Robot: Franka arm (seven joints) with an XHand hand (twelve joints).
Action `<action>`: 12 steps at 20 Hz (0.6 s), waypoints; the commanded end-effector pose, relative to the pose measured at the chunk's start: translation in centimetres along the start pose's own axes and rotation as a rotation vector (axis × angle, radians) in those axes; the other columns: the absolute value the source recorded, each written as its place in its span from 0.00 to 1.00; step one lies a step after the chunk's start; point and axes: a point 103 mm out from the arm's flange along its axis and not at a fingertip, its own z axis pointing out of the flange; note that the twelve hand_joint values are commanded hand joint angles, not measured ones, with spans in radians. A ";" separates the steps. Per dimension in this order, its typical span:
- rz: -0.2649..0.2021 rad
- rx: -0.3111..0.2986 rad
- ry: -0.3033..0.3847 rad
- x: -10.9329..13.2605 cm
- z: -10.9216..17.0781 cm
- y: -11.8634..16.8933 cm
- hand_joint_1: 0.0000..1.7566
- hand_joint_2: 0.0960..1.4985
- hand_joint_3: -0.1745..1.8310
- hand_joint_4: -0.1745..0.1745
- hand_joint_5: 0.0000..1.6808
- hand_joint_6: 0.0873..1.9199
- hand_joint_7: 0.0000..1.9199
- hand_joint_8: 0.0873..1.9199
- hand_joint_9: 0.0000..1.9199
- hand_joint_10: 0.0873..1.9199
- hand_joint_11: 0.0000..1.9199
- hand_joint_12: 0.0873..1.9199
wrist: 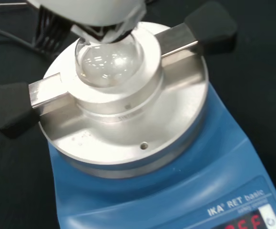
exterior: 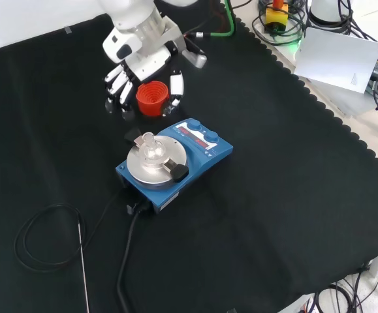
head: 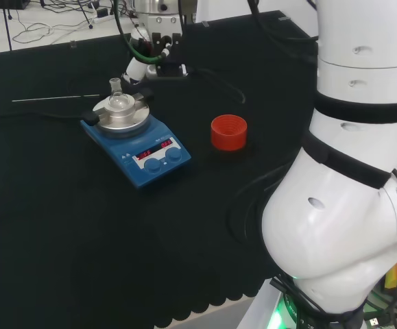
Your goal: Turn on the heater.
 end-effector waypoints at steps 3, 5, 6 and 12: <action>0.017 -0.035 0.023 -2.4 -1.3 -3.9 0.53 0.35 0.44 0.42 0.29 0.29 0.05 0.30 0.15 0.34 0.00 0.73; 0.018 -0.037 0.024 -2.7 -1.3 -5.0 0.53 0.35 0.44 0.42 0.28 0.28 0.05 0.30 0.15 0.34 0.00 0.73; 0.019 -0.039 0.024 -2.8 -1.2 -5.6 0.53 0.35 0.44 0.42 0.28 0.28 0.05 0.30 0.15 0.34 0.00 0.73; 0.038 -0.049 0.008 -3.8 0.2 -9.5 0.52 0.35 0.44 0.43 0.27 0.26 0.08 0.31 0.15 0.34 0.02 0.73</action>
